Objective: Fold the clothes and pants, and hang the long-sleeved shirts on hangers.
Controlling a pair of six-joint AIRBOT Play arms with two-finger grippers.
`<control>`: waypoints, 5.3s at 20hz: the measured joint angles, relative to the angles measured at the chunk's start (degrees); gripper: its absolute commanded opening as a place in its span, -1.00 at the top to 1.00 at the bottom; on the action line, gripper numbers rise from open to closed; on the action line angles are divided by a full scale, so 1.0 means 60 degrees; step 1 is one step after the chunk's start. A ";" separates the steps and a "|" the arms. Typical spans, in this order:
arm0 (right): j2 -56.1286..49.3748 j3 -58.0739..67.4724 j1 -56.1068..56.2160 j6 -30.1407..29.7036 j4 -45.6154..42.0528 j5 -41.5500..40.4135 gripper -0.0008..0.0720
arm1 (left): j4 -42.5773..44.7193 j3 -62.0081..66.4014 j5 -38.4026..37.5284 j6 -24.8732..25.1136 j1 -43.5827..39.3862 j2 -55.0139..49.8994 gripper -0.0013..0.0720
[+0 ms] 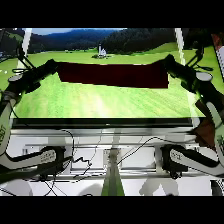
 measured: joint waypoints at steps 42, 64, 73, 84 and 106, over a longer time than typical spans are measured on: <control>-0.3570 0.3501 0.4532 0.2707 -0.4896 0.2339 0.94 | 0.6011 0.3676 -0.7111 -0.3034 -0.0951 -0.1013 0.91; -0.2750 0.5854 0.2980 0.3617 -0.7996 0.5646 0.94 | 0.4371 0.3534 -0.4211 -0.4120 -0.5034 0.0412 0.61; -0.2634 0.5901 -0.0117 0.3581 -0.8389 0.6761 -0.46 | 0.3832 0.3526 0.1803 -0.4051 -0.8411 -0.1435 -0.96; -0.5799 0.5901 0.0240 0.2892 -0.5424 0.7850 -0.85 | 0.4433 0.3526 0.0495 -0.3945 -0.6885 -0.0933 -0.96; -0.0852 0.6386 -0.1927 0.4404 -0.9865 0.8681 0.95 | 0.9005 0.3534 -0.3614 -0.3974 -0.3628 0.3442 -0.92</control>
